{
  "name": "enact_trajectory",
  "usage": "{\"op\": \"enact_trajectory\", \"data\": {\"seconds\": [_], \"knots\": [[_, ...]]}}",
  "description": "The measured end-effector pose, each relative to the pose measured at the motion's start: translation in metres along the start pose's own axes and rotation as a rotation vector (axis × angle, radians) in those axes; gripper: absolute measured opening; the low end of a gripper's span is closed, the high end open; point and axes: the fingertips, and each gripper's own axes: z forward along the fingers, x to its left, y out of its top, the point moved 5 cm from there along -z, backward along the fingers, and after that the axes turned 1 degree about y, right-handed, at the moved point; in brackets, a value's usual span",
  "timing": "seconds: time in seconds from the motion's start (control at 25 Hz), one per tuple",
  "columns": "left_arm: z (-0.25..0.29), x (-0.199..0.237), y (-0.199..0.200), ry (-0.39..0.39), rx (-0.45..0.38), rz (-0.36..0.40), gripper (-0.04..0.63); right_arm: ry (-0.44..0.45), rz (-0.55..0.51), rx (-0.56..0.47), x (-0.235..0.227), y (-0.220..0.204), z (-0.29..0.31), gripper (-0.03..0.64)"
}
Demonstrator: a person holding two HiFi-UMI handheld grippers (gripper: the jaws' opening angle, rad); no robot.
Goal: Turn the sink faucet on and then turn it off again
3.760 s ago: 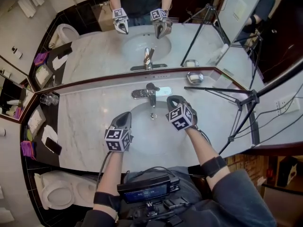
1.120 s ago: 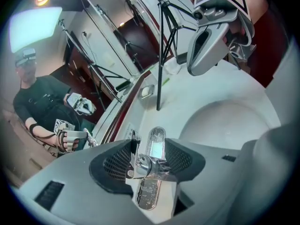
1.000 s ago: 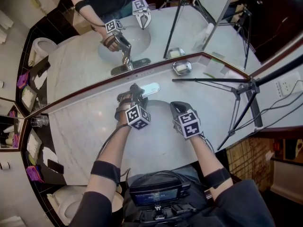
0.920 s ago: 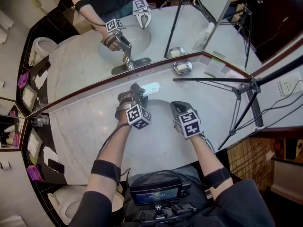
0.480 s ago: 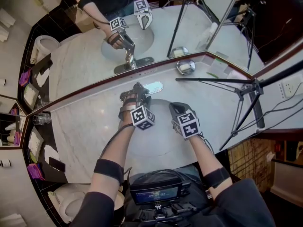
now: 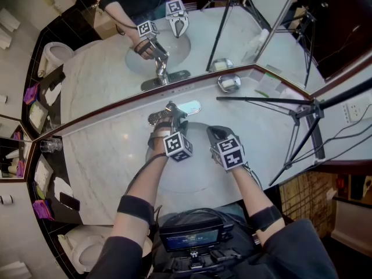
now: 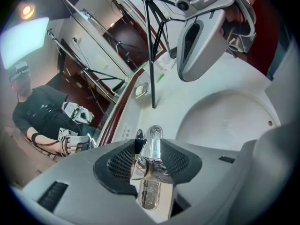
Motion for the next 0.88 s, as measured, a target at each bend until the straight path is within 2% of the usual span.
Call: {"op": "enact_trajectory", "data": {"seconds": [0.16,0.36,0.56,0.8,0.88], "knots": [[0.003,-0.013,0.001,-0.030,0.007,0.033,0.144,-0.005,0.003,0.002,0.000,0.001,-0.003,0.021],[0.006,-0.016,-0.001,-0.029,0.021,0.041,0.144,-0.008,0.009,-0.001,-0.004,0.000,-0.005,0.021],[0.006,-0.016,0.001,-0.033,0.013,0.023,0.144,-0.011,0.007,0.006,-0.006,-0.007,-0.004,0.021],[0.001,-0.011,0.003,-0.120,0.021,-0.026,0.146,-0.004,-0.007,0.015,-0.004,-0.006,-0.008,0.021],[-0.008,-0.008,0.005,-0.108,0.010,-0.041,0.115,-0.003,-0.014,0.008,-0.003,-0.004,-0.009,0.021]]}}
